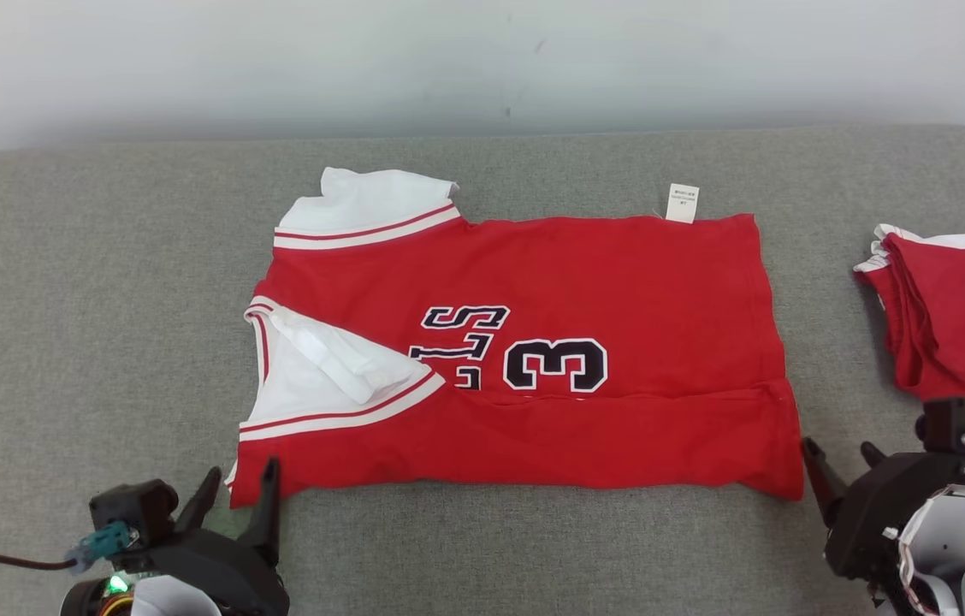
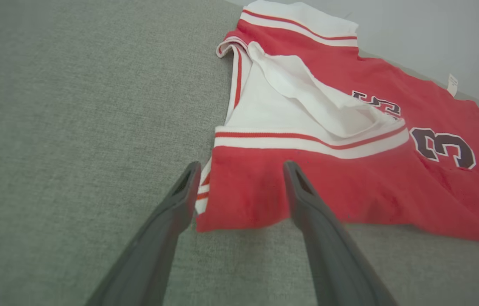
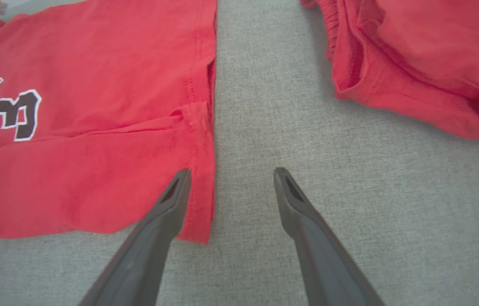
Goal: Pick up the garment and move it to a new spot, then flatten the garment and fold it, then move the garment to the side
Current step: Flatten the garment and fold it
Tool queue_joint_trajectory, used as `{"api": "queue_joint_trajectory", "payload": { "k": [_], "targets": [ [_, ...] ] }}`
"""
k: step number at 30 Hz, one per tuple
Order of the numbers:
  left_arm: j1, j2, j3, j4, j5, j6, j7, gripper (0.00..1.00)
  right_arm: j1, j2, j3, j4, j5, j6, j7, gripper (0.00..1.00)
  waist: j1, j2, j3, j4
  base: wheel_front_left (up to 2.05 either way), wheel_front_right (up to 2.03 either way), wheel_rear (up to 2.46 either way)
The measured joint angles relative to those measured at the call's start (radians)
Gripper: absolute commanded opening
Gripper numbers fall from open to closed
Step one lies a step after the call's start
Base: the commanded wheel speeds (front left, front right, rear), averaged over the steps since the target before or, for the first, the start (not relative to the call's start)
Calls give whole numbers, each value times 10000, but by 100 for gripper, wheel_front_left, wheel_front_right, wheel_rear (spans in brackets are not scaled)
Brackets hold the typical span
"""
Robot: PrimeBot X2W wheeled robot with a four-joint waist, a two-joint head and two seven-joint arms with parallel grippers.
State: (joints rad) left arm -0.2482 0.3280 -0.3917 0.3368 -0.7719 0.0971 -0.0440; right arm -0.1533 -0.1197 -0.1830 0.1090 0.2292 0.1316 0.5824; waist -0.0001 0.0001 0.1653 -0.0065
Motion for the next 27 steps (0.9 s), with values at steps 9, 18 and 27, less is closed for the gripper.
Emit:
{"api": "queue_joint_trajectory", "payload": {
  "k": [9,18,27],
  "targets": [
    [-82,36,-286,598,464,811,489,100,129,568,23,-209,-518,0,523,100,1,0,69,-157,0,0,0],
    [-501,2,-543,1177,506,752,800,100,-491,675,-194,700,-606,0,669,100,1,0,318,-89,0,0,0],
    [-1068,-104,-763,1714,370,293,1336,45,-739,593,383,1285,-23,-31,1586,100,-1,-3,465,99,0,0,0]
  ]
}}
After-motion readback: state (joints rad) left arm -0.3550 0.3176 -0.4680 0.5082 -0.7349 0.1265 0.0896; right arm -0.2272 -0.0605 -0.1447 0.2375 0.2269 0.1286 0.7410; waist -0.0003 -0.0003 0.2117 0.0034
